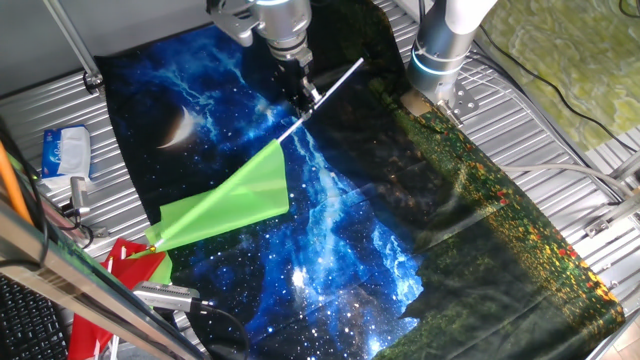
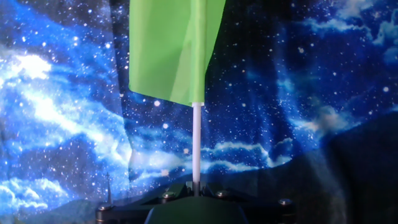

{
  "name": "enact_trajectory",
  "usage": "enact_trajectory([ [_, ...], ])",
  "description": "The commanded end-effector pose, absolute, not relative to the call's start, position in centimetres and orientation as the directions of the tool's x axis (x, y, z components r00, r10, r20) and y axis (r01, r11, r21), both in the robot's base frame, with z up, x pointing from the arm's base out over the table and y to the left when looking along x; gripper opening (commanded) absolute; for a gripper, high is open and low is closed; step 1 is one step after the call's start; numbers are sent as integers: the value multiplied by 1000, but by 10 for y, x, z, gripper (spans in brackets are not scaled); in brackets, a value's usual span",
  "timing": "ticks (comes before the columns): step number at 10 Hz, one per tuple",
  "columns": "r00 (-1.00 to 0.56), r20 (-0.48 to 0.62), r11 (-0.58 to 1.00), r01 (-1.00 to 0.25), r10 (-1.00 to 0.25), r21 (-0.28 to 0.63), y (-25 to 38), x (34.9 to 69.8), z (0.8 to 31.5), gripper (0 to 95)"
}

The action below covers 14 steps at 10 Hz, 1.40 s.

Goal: Wave the flag

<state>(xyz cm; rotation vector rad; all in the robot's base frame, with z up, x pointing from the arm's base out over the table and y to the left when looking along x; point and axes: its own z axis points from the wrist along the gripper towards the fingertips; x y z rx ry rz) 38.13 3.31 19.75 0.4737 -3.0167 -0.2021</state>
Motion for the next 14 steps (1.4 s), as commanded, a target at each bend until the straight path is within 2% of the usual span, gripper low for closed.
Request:
enact_trajectory([
  [1, -949, 62, 943, -298, -310, 146, 34, 382, 198, 0],
  [5, -952, 84, 949, -281, -295, 145, 64, 386, 211, 0],
  [9, -972, 75, 966, -211, -224, 148, 157, 359, 217, 0],
  [14, -990, 81, 986, -105, -116, 128, 234, 345, 218, 0],
])
